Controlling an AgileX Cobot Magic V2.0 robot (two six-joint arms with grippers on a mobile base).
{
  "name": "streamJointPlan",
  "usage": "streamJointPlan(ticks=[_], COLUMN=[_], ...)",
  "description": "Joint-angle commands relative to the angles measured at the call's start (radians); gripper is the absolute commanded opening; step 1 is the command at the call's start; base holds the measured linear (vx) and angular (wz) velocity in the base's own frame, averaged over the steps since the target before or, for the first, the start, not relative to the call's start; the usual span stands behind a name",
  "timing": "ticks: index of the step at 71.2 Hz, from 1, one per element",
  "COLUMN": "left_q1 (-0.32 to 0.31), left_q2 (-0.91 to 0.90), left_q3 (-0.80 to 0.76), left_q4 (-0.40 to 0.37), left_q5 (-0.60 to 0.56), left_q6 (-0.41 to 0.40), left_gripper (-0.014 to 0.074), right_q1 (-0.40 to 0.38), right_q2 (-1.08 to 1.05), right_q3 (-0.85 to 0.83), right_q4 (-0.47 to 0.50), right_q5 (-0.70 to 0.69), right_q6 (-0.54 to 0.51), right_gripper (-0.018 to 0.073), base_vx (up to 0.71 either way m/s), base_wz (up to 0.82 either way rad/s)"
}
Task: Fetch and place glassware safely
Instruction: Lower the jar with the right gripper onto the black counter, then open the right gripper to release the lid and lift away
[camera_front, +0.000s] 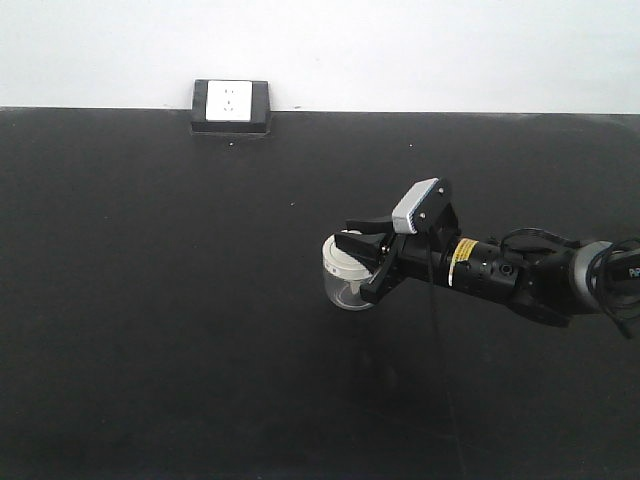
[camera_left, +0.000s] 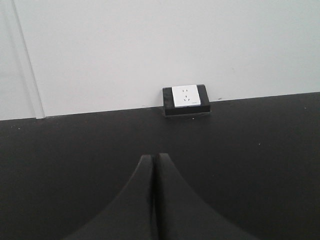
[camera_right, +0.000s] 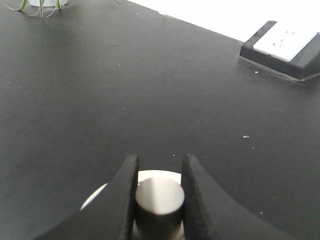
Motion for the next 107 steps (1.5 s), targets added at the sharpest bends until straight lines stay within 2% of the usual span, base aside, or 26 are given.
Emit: streamJointPlan(ticks=[1, 38, 52, 71, 78, 87, 107], left_q1=[-0.006, -0.006, -0.006, -0.006, -0.006, -0.006, -0.006], left_q2=[0.009, 0.009, 0.009, 0.009, 0.009, 0.009, 0.009], left_q3=[-0.027, -0.027, -0.027, -0.027, -0.027, -0.027, -0.027], left_q4=[-0.010, -0.010, -0.010, -0.010, -0.010, -0.010, -0.010], left_q5=[-0.071, -0.071, -0.071, -0.071, -0.071, -0.071, -0.071], left_q6=[-0.006, -0.006, -0.006, -0.006, -0.006, -0.006, -0.006], left_gripper=[-0.0007, -0.0007, -0.0007, -0.0007, -0.0007, -0.0007, -0.0007], right_q1=[-0.004, -0.004, -0.004, -0.004, -0.004, -0.004, -0.004], right_q2=[-0.037, -0.004, -0.004, -0.004, -0.004, -0.004, -0.010], right_q3=[-0.029, -0.029, -0.029, -0.029, -0.029, -0.029, -0.027], right_q4=[0.049, 0.050, 0.050, 0.051, 0.063, 0.080, 0.085], right_q5=[-0.110, -0.116, -0.132, -0.135, -0.135, -0.135, -0.136], right_q6=[-0.032, -0.036, -0.036, -0.036, -0.036, -0.036, -0.036], right_gripper=[-0.0001, 0.0018, 0.0152, 0.0503, 0.0599, 0.0631, 0.0591], base_vx=[0.00, 0.00, 0.00, 0.00, 0.00, 0.00, 0.00], base_wz=[0.00, 0.00, 0.00, 0.00, 0.00, 0.00, 0.00])
